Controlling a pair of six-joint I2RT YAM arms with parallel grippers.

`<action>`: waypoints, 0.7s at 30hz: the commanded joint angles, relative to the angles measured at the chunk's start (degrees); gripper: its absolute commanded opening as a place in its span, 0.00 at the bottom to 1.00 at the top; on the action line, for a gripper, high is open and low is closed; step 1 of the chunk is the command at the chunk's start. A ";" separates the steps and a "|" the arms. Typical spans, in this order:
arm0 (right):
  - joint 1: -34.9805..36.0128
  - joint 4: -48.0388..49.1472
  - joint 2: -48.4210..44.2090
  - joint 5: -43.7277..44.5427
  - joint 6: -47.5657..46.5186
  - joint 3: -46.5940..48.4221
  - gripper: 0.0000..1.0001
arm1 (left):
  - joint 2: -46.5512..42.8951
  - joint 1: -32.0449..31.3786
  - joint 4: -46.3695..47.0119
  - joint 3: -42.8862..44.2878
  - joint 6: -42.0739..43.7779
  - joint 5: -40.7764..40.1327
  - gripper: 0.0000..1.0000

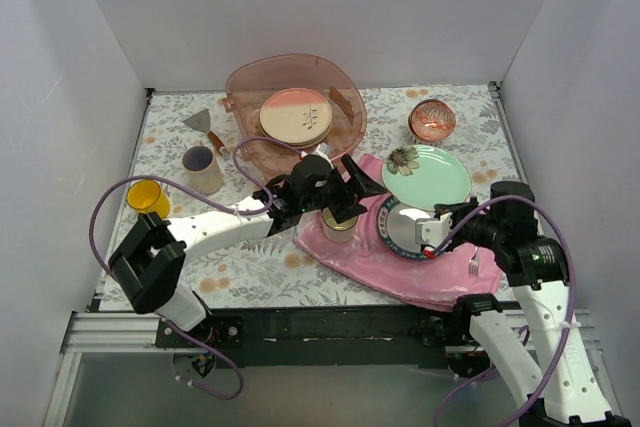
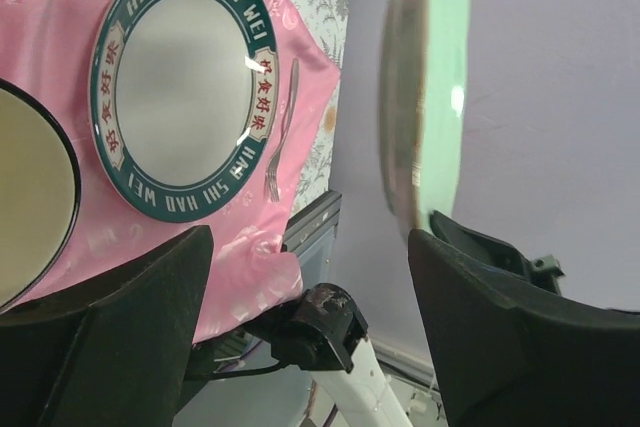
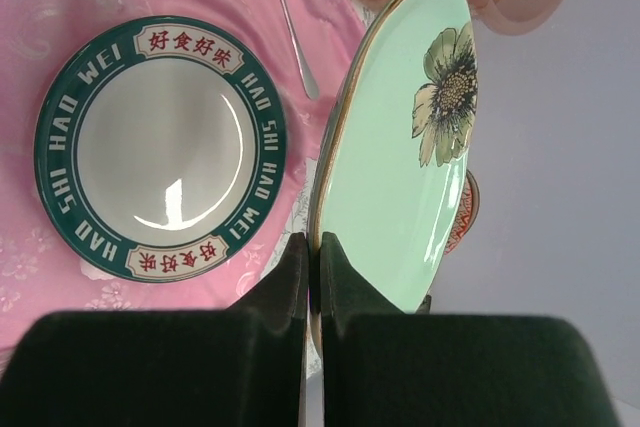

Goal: Place the mixed dishes into the plastic bin
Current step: Pick up the plate at the center of the board.

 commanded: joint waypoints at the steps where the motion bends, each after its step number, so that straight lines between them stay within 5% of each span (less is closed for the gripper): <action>1: 0.37 9.52 -1.21 -0.54 -0.87 0.00 0.01 | -6.51 -0.35 3.10 -1.64 -15.85 -1.58 0.76; 13: 0.37 7.07 -0.95 -4.75 -2.36 0.88 0.01 | -2.83 -0.35 4.34 0.64 -14.96 0.53 0.83; 21: 0.37 6.63 -1.21 -7.65 -2.71 0.44 0.01 | 1.13 -0.35 4.16 4.07 -15.93 0.27 0.64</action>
